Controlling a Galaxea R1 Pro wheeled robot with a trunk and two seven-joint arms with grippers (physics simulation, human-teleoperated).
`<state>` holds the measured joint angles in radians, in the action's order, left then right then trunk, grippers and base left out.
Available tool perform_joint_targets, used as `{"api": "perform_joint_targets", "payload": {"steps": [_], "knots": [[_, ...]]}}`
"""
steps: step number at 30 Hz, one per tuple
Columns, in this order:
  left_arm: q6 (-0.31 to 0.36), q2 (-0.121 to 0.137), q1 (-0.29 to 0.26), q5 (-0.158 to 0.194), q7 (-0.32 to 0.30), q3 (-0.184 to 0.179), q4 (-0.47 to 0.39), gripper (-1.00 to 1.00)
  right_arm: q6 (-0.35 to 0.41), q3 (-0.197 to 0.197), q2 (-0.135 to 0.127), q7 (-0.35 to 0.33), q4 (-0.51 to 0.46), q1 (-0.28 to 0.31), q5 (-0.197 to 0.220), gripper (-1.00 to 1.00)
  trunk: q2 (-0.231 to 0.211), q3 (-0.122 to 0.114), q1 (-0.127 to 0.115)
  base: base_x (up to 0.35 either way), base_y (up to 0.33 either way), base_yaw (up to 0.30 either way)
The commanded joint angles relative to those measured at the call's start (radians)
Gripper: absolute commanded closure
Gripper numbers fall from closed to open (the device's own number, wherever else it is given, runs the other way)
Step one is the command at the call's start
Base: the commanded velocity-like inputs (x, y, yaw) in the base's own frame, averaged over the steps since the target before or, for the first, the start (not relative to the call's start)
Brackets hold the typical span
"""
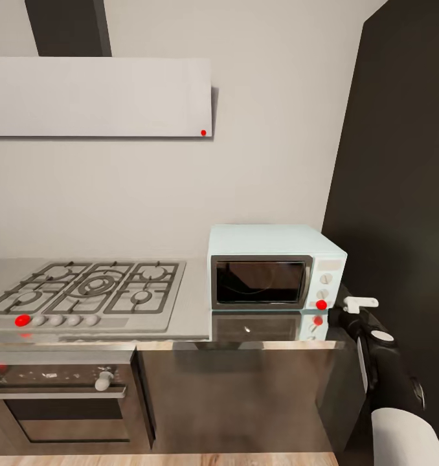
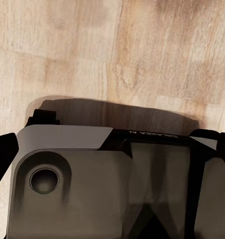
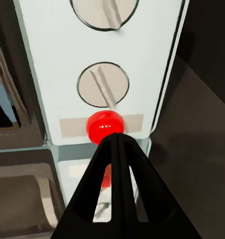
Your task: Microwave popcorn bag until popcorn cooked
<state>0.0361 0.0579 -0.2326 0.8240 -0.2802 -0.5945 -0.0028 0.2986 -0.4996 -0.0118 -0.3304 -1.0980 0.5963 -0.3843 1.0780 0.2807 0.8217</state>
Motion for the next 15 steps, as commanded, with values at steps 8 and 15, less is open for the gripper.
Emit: {"api": "perform_joint_targets", "payload": {"steps": [8,15], "knots": [[0.004,0.0,-0.001,0.01,-0.004,-0.007,-0.001,-1.0,-0.235,-0.049,-0.001,-0.006,0.149,0.002,0.033,1.0,0.001,0.001,0.0,0.0,0.0,0.0],[0.004,0.0,-0.001,0.01,-0.004,-0.007,-0.001,-1.0,-0.24,-0.052,-0.004,-0.005,0.153,0.002,0.037,1.0,0.001,0.001,0.0,0.0,0.0,0.0]]}}
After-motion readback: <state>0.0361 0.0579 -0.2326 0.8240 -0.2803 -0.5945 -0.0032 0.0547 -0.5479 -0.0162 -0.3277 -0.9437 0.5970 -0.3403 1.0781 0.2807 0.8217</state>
